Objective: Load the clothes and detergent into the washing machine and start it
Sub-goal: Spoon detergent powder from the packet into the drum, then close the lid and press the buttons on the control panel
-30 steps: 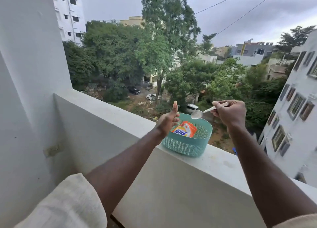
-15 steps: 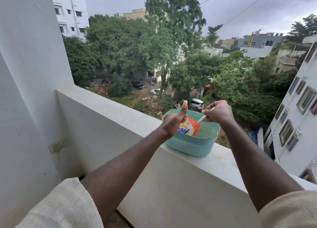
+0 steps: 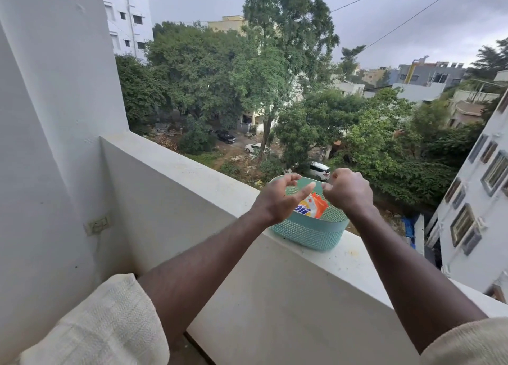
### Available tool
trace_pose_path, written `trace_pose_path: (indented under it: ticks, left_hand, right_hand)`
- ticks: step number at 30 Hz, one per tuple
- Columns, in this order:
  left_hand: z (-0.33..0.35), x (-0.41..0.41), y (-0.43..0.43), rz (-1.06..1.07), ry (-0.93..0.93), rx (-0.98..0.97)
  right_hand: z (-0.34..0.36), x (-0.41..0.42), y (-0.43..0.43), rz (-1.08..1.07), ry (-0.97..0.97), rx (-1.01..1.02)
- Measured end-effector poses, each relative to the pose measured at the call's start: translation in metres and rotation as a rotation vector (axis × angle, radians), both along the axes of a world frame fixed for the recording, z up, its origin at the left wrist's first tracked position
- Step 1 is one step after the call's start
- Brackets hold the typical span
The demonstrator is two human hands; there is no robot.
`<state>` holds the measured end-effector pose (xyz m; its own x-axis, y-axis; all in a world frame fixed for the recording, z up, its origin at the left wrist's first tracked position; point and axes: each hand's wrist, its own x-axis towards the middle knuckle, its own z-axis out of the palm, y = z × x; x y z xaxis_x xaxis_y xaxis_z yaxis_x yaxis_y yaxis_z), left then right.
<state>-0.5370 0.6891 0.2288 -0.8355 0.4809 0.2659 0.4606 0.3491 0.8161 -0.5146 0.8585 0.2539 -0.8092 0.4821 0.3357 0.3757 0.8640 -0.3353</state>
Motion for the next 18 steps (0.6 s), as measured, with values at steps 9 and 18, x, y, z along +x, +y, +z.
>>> trace_pose_path:
  ticks: [9, 18]
  left_hand:
    - [0.008, 0.025, -0.134, 0.493, 0.515, -0.378]
    - [-0.012, 0.117, -0.367, 0.838, 0.497, -0.607]
  right_hand:
    - [-0.008, 0.013, -0.129, 0.435, 0.38, -0.069]
    - [-0.047, 0.058, -0.336, 0.815, 0.354, -0.229]
